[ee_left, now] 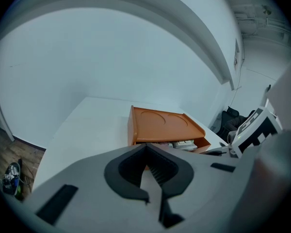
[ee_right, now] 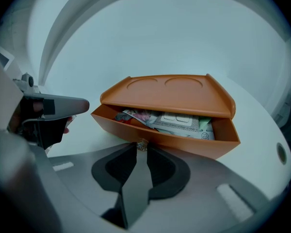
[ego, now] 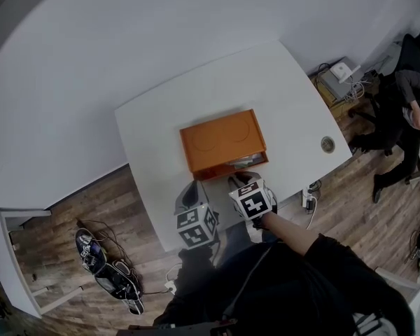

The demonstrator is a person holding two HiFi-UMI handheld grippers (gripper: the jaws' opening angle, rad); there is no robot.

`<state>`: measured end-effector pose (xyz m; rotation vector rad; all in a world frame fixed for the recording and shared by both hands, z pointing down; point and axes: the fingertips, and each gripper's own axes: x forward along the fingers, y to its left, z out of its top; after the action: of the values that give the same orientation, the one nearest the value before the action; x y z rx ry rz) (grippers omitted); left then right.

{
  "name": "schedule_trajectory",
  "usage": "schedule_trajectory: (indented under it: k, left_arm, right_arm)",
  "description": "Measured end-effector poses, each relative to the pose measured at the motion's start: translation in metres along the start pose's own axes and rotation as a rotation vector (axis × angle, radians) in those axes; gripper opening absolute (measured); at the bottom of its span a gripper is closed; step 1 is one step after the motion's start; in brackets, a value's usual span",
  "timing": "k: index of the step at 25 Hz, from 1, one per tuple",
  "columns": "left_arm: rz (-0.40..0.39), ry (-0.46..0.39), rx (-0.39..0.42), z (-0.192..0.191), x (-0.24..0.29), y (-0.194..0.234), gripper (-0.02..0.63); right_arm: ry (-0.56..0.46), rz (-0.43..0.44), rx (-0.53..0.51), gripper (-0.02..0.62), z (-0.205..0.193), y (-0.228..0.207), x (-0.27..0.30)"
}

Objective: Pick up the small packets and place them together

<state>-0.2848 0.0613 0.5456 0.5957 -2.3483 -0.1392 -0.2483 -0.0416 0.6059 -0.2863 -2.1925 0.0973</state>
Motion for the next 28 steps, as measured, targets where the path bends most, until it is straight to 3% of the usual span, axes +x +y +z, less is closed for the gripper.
schedule_trajectory:
  k: [28]
  left_arm:
    - [-0.059,0.050,0.024,-0.044,-0.026,-0.024,-0.002]
  right_arm:
    - [0.022,0.051,0.022,0.067,-0.046,0.018,-0.025]
